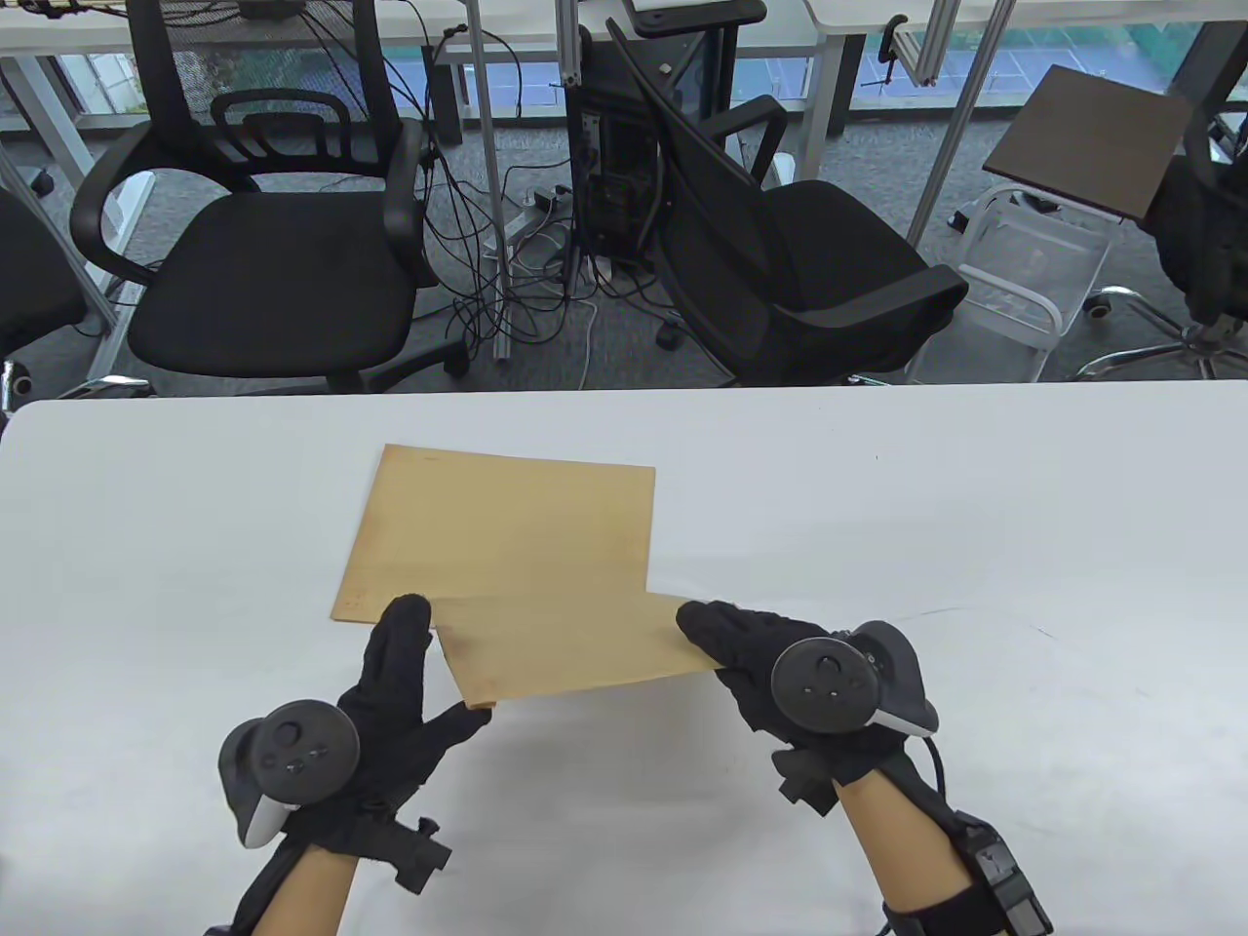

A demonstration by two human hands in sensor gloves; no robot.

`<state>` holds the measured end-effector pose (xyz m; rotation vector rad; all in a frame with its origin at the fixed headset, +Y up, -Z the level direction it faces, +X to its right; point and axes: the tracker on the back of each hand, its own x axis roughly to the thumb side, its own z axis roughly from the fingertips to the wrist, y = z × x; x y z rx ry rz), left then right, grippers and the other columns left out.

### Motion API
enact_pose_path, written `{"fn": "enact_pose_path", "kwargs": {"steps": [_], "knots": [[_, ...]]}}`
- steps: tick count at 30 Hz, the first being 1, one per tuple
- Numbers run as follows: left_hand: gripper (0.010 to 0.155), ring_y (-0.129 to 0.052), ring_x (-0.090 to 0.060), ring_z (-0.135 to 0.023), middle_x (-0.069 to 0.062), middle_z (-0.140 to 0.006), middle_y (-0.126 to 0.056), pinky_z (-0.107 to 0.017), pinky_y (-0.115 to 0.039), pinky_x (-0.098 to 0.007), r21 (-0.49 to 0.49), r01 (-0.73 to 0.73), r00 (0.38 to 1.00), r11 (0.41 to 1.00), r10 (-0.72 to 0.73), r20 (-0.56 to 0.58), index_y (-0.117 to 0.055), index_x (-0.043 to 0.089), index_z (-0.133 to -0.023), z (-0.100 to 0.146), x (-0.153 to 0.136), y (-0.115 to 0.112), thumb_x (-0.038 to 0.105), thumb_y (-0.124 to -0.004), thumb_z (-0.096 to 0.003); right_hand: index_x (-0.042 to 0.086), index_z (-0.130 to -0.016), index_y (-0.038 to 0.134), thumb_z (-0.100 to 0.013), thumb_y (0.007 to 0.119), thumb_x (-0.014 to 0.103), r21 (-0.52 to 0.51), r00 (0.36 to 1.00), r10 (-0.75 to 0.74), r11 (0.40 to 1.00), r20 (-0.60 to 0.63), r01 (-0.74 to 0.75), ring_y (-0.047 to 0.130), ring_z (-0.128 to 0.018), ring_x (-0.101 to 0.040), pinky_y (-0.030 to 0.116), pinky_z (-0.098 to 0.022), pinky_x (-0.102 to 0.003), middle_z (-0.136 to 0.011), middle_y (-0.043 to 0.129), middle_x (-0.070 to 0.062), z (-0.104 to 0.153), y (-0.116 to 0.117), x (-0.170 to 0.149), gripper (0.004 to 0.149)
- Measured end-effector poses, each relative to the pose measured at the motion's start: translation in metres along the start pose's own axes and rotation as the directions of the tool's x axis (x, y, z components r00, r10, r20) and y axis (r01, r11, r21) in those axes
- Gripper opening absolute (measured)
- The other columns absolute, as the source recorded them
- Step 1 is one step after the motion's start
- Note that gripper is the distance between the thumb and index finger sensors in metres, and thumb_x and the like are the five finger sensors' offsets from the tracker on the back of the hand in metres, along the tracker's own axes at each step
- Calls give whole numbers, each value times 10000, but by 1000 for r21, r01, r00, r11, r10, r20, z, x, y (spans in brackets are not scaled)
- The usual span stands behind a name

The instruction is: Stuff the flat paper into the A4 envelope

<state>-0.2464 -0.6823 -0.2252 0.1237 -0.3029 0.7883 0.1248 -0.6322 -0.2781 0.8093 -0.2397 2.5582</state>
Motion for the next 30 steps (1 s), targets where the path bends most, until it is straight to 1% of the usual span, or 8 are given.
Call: {"fn": "enact_pose_path", "kwargs": {"steps": [2, 5, 8, 12, 15, 19, 24, 30], "knots": [[974, -516, -534, -1038, -267, -1163, -242, -723, -471, -670, 17, 3, 1000, 1000, -2, -26, -217, 146, -1142, 8, -7, -3, 539, -792, -461, 59, -1043, 724, -540, 726, 138, -42, 1000, 24, 999, -20, -24, 852, -744, -586, 682, -504, -648, -935, 799, -335, -9, -2, -1, 509], [973, -438, -558, -1050, -273, -1162, -201, -731, -428, -684, -38, 14, 996, 999, -18, -90, -200, 149, -1141, 17, -16, -8, 531, -790, -468, 61, -1057, 696, -546, 709, 137, -80, 993, 99, 991, -56, -103, 837, -752, -591, 675, -509, -649, -947, 770, -351, -30, 2, 3, 517], [966, -425, -567, -1048, -279, -1159, -204, -730, -422, -686, -51, 42, 993, 998, -47, -105, -207, 146, -1141, 23, -24, -14, 522, -791, -469, 56, -1072, 662, -554, 694, 142, -83, 983, 157, 983, -94, -165, 827, -762, -590, 669, -515, -650, -955, 751, -352, -60, 19, 10, 526], [953, -387, -567, -1058, -270, -1162, -186, -735, -392, -695, -123, 82, 989, 989, -95, -110, -219, 160, -1144, 24, -27, -22, 511, -794, -470, 62, -1080, 627, -560, 679, 146, -68, 974, 189, 978, -129, -198, 810, -776, -586, 659, -526, -648, -969, 721, -353, -100, 50, 16, 529], [949, -397, -564, -1056, -271, -1161, -213, -733, -401, -692, -114, 156, 981, 981, -167, -95, -234, 160, -1142, 26, -27, -27, 502, -800, -461, 58, -1090, 589, -570, 664, 152, -80, 966, 220, 969, -137, -233, 800, -786, -579, 656, -533, -642, -979, 690, -357, -132, 81, 23, 534], [942, -384, -562, -1061, -264, -1164, -209, -735, -394, -694, -215, 185, 973, 959, -209, -94, -234, 167, -1143, 25, -28, -34, 507, -792, -464, 51, -1108, 523, -582, 641, 157, -41, 947, 286, 955, -149, -295, 766, -815, -579, 637, -551, -644, -1000, 639, -365, -155, 119, 29, 549], [934, -389, -563, -1060, -266, -1165, -217, -735, -394, -694, -224, 145, 983, 964, -166, -82, -246, 165, -1144, 26, -24, -35, 504, -790, -465, 52, -1115, 509, -584, 640, 161, 102, 920, 366, 929, -136, -355, 730, -840, -590, 614, -563, -659, -1024, 598, -366, -159, 164, 32, 557], [925, -419, -559, -1055, -267, -1164, -235, -732, -426, -685, -247, 124, 986, 961, -147, -78, -263, 161, -1144, 26, -23, -38, 509, -785, -464, 116, -1157, 398, -574, 683, 211, 352, 924, 359, 889, -136, -293, 590, -934, -607, 563, -590, -699, -1108, 487, -340, -150, 191, 29, 655]]}}
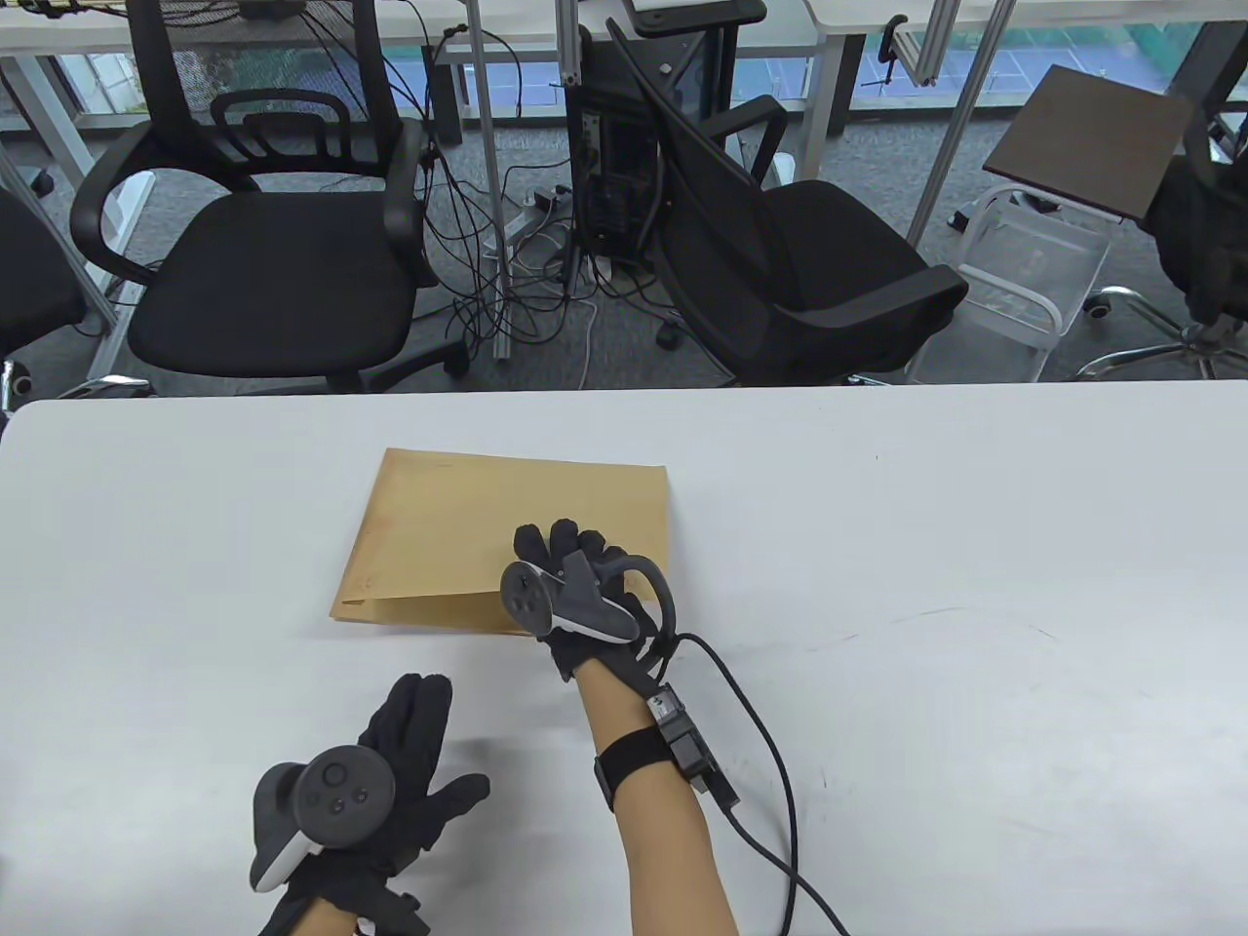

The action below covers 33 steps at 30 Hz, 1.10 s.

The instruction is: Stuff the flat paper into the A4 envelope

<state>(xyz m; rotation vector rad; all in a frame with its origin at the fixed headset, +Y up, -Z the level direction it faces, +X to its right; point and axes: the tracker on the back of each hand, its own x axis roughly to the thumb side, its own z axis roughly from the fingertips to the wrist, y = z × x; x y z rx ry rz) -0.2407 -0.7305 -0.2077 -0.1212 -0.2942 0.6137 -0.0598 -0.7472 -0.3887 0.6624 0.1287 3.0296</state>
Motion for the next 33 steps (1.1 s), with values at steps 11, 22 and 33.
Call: {"fn": "enact_pose_path", "kwargs": {"steps": [11, 22, 33], "knots": [[932, -434, -558, -1059, -255, -1176, -274, -723, -481, -674, -74, 105, 994, 992, -103, 35, -303, 189, -1151, -1, 4, -7, 532, -801, -442, 153, -1176, 221, -527, 780, 383, 76, 995, -100, 992, 21, 98, 454, -1022, -616, 452, -621, -764, -1183, 324, -274, 29, 6, -16, 887], [931, -325, -569, -1075, -238, -1187, -225, -736, -385, -704, -93, 212, 977, 973, -211, 29, -304, 215, -1154, -1, 6, -15, 552, -792, -436, 122, -1167, 130, -541, 752, 424, -3, 983, -127, 992, 130, 128, 217, -1046, -629, 228, -621, -815, -1178, 151, -295, 101, 1, -33, 933], [928, -102, -553, -1068, -194, -1195, -120, -742, -258, -715, -124, 322, 947, 939, -322, 21, -294, 281, -1158, -2, 6, -22, 589, -779, -428, 83, -1157, 63, -555, 665, 587, 32, 982, -34, 999, 187, 28, 158, -1039, -652, 119, -582, -825, -1172, 99, -323, 190, 0, -59, 989]]}}
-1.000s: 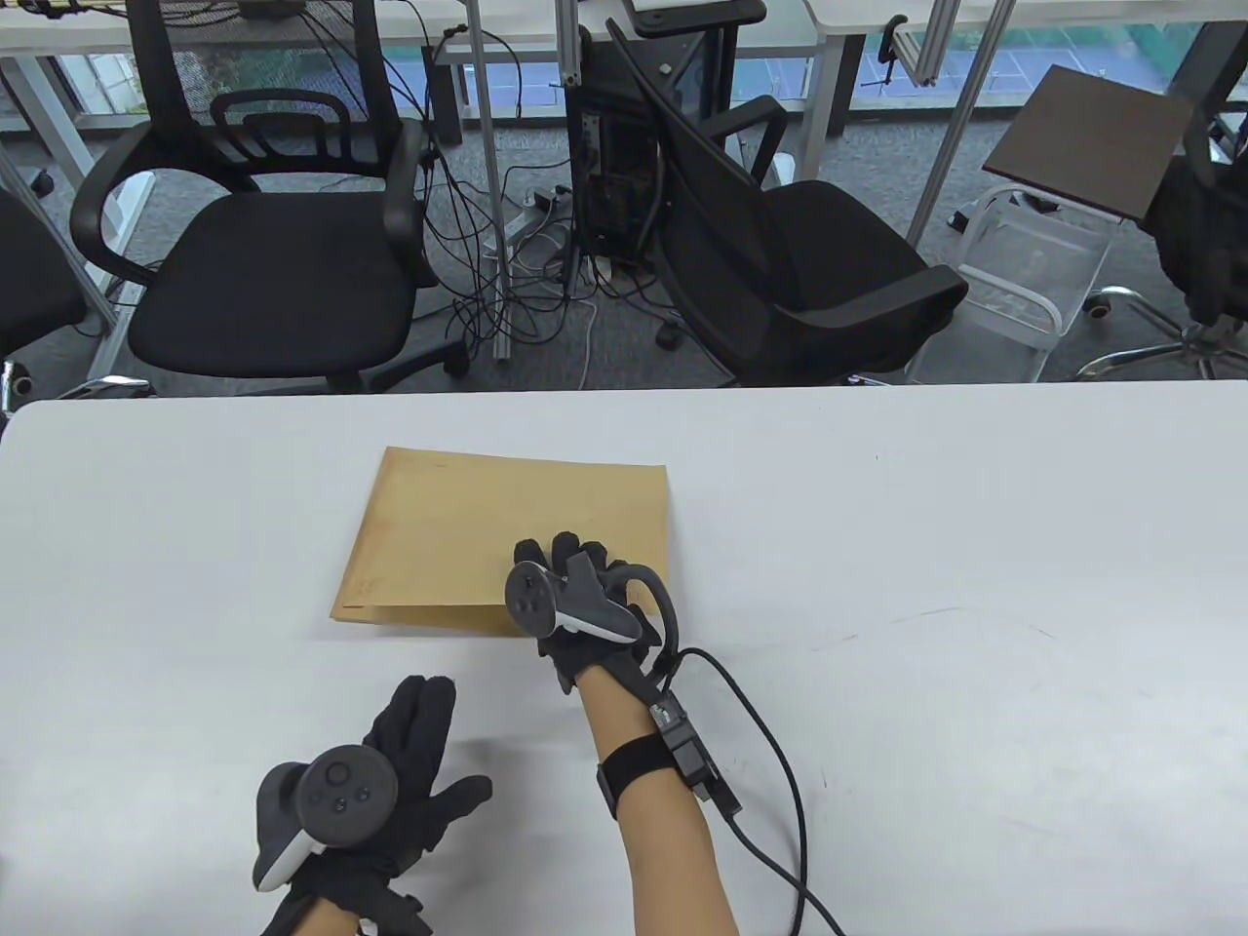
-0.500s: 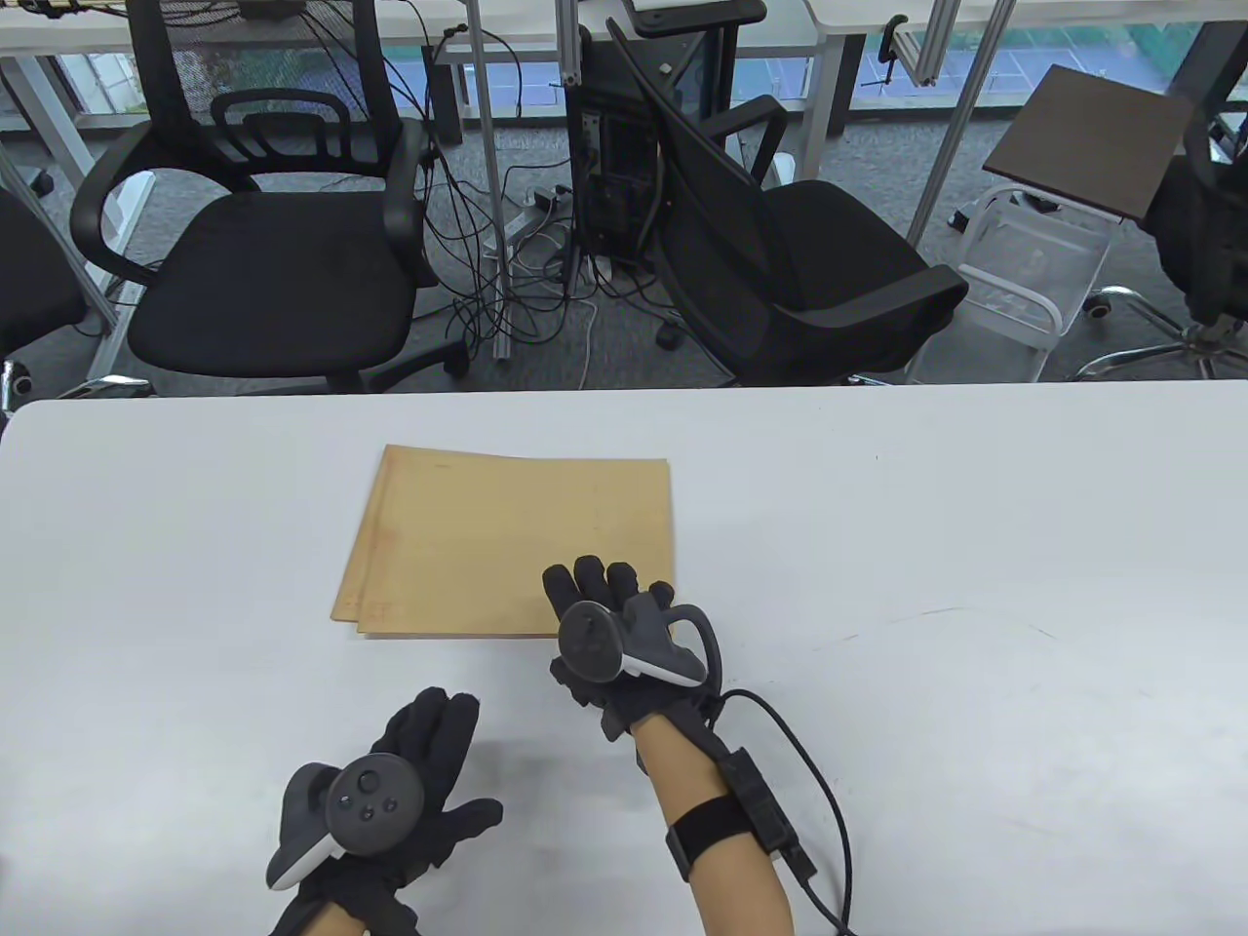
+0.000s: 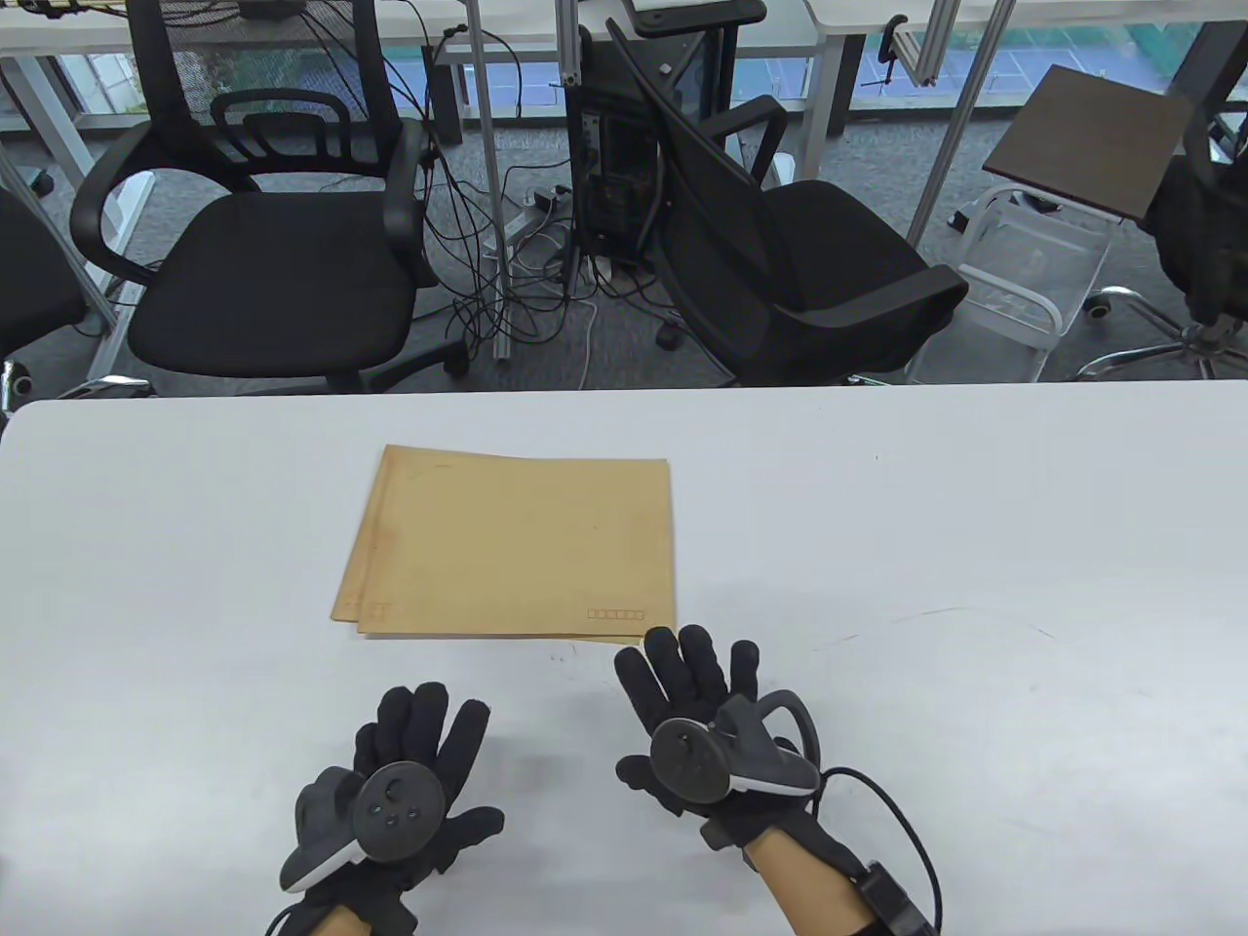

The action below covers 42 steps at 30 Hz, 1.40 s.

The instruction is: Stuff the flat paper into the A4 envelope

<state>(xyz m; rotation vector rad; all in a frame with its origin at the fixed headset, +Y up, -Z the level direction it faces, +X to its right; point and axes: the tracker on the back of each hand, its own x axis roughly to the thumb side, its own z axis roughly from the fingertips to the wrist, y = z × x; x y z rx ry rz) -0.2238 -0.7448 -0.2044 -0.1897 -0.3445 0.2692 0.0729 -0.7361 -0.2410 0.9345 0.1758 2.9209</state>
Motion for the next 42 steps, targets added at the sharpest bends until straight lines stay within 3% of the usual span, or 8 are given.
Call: {"fn": "enact_pose_path", "kwargs": {"steps": [9, 17, 42], "knots": [[924, 19, -522, -1047, -169, -1186, -19, -734, -166, -717, -33, 52, 999, 998, -53, -10, -245, 305, -1162, -1, 1, -3, 629, -729, -445, 61, -1133, -12, -561, 613, 639, 18, 999, -20, 1000, -35, 21, 74, -1032, -637, -2, -522, -809, -1150, 27, -332, 33, 15, -9, 1026], [917, 24, -521, -1045, -167, -1181, -8, -734, -164, -717, -31, 40, 999, 999, -40, -17, -238, 307, -1160, 0, 1, -1, 627, -721, -449, 63, -1123, -20, -565, 617, 624, 83, 998, -41, 996, -46, 45, 74, -1032, -631, -15, -517, -804, -1147, 30, -338, 32, 26, -14, 1016], [905, 28, -516, -1042, -167, -1175, -2, -734, -165, -715, -57, 24, 999, 998, -25, -23, -236, 304, -1158, -1, 1, -3, 614, -718, -457, 63, -1116, -31, -576, 612, 609, 104, 996, -84, 991, -40, 88, 72, -1026, -633, -25, -508, -802, -1147, 35, -346, 30, 32, -18, 1002]]}}
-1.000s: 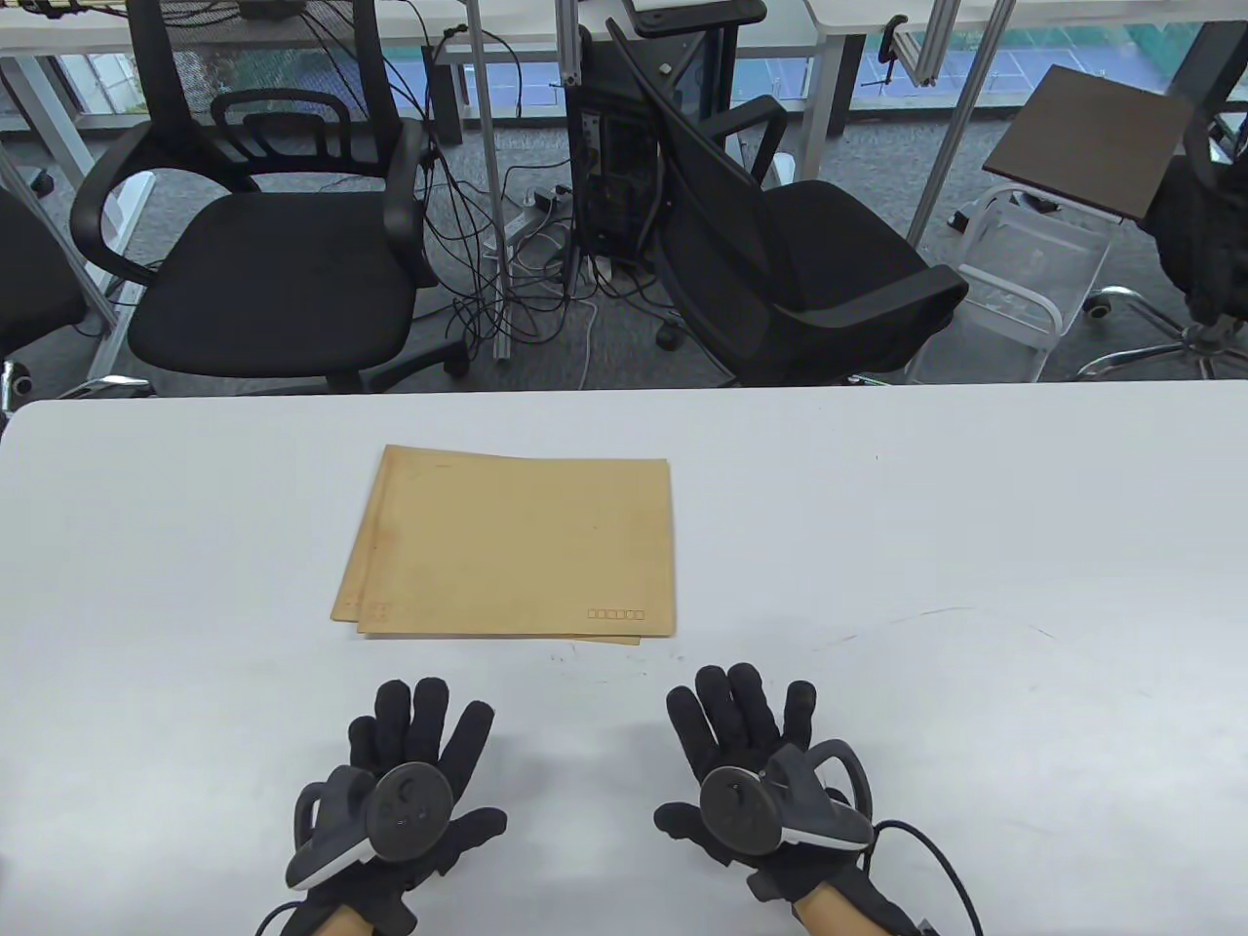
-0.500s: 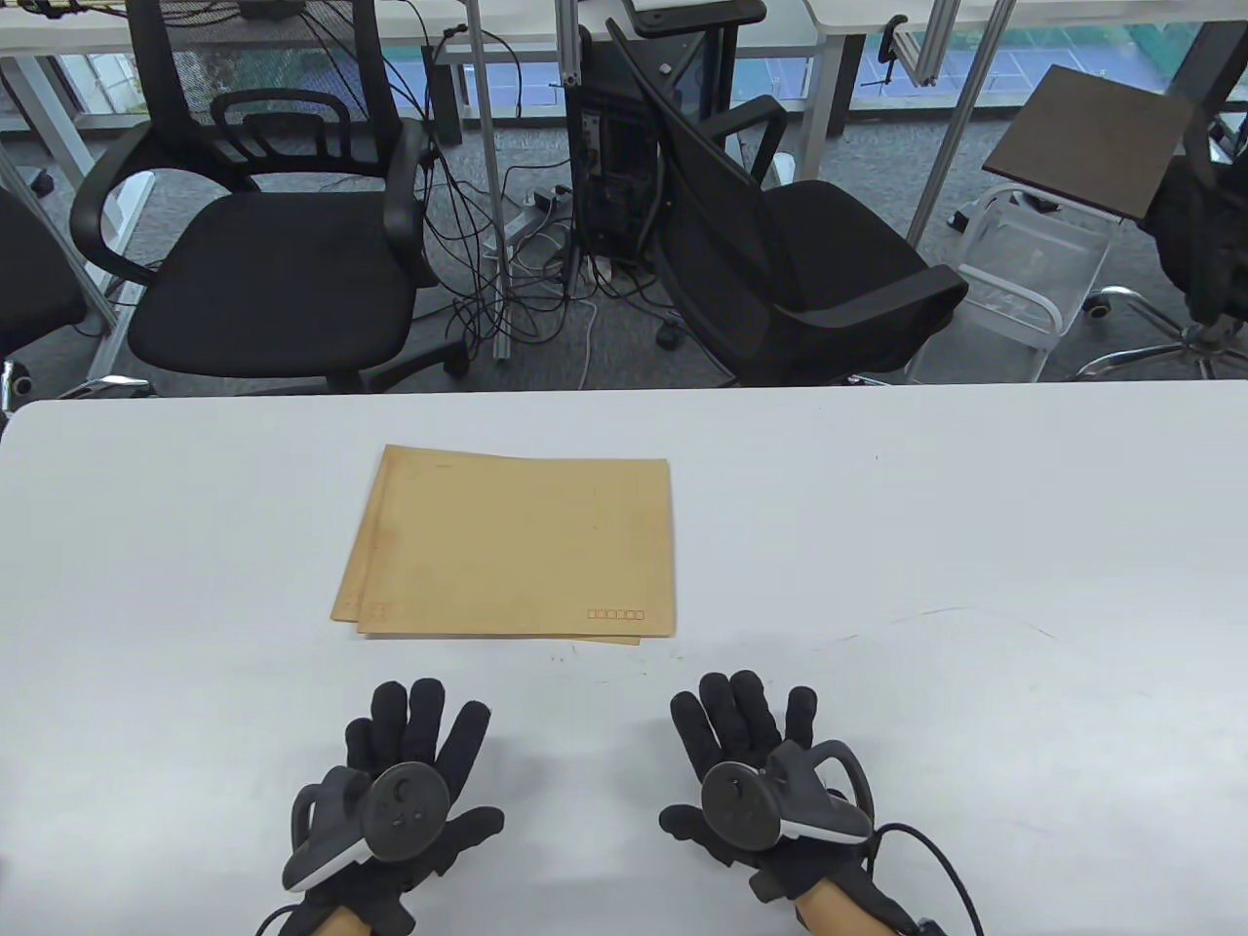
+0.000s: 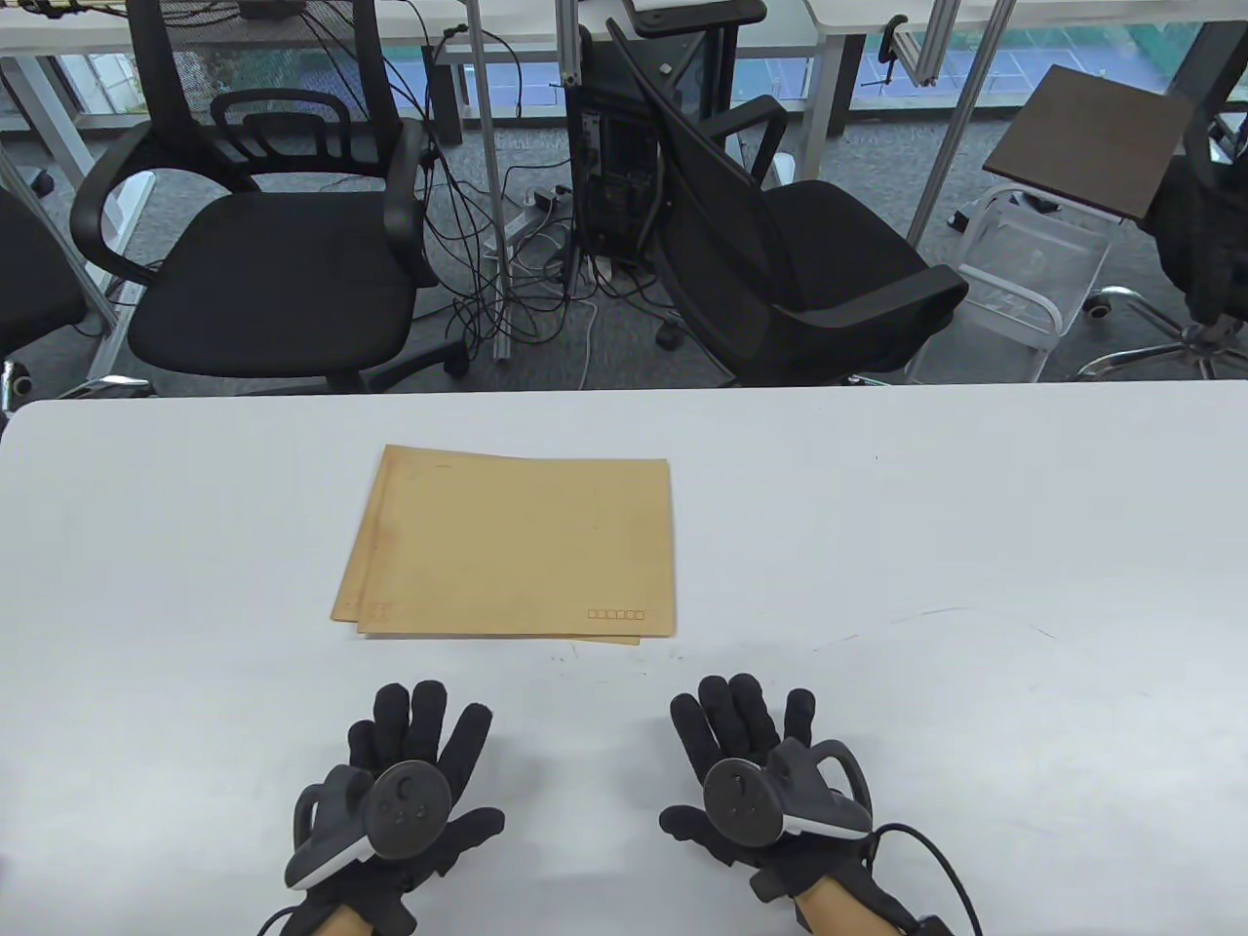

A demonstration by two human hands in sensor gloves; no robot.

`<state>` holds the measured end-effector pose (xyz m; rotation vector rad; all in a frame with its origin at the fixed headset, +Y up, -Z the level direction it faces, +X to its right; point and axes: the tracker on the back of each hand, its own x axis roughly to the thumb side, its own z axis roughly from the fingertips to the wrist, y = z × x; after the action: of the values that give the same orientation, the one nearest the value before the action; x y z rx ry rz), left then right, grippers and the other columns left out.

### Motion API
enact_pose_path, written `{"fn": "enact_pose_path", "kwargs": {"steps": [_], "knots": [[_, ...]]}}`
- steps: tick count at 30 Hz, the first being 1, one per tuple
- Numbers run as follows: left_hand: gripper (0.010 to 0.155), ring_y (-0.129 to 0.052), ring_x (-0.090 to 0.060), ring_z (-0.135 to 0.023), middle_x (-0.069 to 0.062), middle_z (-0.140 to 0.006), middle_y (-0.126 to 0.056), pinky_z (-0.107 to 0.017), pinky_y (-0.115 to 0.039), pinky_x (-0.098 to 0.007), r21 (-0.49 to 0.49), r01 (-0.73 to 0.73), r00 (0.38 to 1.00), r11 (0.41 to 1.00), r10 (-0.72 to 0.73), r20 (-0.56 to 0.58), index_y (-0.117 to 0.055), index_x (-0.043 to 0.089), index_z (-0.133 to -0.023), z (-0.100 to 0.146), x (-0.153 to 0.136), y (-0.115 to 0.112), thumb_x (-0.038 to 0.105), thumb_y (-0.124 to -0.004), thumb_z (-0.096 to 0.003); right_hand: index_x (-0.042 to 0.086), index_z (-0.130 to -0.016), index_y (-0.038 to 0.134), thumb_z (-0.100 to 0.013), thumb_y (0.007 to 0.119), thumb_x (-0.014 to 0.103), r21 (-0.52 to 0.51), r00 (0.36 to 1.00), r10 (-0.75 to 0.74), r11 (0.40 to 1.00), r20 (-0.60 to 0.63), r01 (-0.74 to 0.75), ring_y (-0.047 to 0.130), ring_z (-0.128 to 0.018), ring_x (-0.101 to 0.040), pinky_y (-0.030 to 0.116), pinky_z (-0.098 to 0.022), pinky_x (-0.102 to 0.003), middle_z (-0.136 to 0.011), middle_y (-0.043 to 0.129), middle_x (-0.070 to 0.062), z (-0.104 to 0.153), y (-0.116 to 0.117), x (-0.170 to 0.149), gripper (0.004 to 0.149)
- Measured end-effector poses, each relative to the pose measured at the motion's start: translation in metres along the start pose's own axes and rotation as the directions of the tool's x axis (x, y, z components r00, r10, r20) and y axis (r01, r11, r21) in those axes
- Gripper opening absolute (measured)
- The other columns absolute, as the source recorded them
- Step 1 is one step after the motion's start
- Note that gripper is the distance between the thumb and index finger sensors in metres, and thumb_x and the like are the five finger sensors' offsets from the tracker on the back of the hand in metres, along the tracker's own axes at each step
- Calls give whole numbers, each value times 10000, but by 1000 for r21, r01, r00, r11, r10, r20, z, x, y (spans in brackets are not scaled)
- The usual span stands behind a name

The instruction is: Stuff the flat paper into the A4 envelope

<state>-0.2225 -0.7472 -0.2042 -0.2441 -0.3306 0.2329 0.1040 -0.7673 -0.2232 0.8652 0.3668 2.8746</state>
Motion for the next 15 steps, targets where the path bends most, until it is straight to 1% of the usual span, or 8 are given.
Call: {"fn": "enact_pose_path", "kwargs": {"steps": [7, 8, 10, 11, 15], "knots": [[905, 26, -516, -1042, -166, -1174, 0, -735, -168, -713, -3, -26, 1000, 1000, 26, 1, -234, 303, -1157, -1, -2, -1, 613, -717, -458, 63, -1116, -31, -575, 613, 608, 14, 1000, -10, 1000, 3, 10, 72, -1027, -631, -28, -505, -801, -1147, 38, -347, 0, 1, 0, 1002], [905, 28, -517, -1040, -166, -1172, 1, -734, -168, -713, -2, -33, 999, 999, 33, -9, -237, 304, -1156, -1, -3, -1, 610, -720, -455, 64, -1116, -31, -575, 612, 610, 16, 1000, -11, 1000, 4, 11, 49, -1027, -631, -31, -503, -801, -1148, 37, -346, 0, 1, 0, 1002], [907, 30, -518, -1039, -167, -1172, 2, -734, -168, -713, -7, -36, 999, 999, 36, -10, -237, 306, -1157, -1, -4, -1, 611, -724, -454, 62, -1116, -30, -575, 613, 610, 19, 1000, -9, 1000, 4, 9, 74, -1026, -630, -31, -502, -800, -1148, 43, -348, 1, 1, 0, 1003], [910, 34, -517, -1038, -166, -1173, 6, -735, -164, -714, -7, -38, 999, 999, 38, -9, -236, 307, -1157, -2, -4, -1, 612, -726, -453, 61, -1115, -31, -575, 613, 608, 22, 1000, -11, 1000, 2, 11, 48, -1026, -631, -32, -501, -800, -1147, 42, -349, 0, 1, -1, 1003], [917, 78, -508, -1020, -161, -1165, 34, -736, -147, -709, 3, -46, 999, 999, 46, 9, -228, 306, -1160, -3, -2, -2, 614, -727, -455, 57, -1117, -24, -576, 616, 602, 32, 999, -32, 999, 6, 31, 73, -1025, -631, -34, -497, -799, -1148, 55, -357, 0, 2, -2, 999]]}}
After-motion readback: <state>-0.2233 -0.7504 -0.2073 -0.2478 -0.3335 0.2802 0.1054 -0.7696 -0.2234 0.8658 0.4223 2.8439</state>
